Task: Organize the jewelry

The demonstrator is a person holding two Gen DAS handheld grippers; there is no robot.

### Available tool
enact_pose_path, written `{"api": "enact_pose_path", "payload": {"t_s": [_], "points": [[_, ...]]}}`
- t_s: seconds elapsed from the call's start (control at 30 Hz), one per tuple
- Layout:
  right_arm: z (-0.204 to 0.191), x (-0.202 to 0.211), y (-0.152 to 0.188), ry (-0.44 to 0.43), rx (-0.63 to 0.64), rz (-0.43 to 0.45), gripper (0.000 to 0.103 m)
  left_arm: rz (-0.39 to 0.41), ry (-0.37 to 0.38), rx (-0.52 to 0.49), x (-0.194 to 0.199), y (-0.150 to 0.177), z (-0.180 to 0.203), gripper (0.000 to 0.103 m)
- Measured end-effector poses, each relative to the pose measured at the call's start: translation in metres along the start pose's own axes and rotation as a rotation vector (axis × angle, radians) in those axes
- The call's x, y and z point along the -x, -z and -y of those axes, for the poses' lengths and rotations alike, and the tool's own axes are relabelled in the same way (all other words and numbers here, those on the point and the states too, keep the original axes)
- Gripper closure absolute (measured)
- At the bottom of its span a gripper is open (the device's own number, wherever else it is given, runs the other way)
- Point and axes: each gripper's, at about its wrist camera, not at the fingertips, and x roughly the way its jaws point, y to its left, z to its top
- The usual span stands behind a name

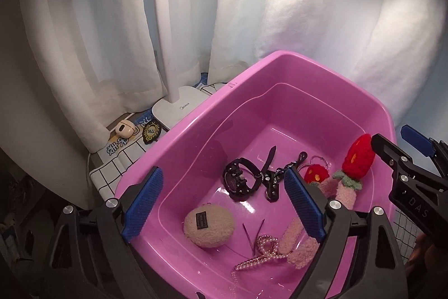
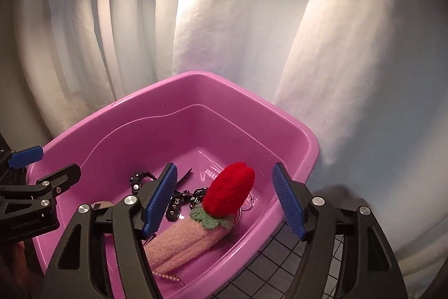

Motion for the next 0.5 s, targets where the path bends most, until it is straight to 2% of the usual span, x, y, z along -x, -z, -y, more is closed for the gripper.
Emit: {"api": "enact_pose_path", "payload": {"t_s": [0.5], "points": [[0.002, 0.031, 0.008, -0.016, -0.044, 0.045, 0.035, 0.019, 0.000, 0.011, 0.022, -0.001, 0.005, 0.014]]}}
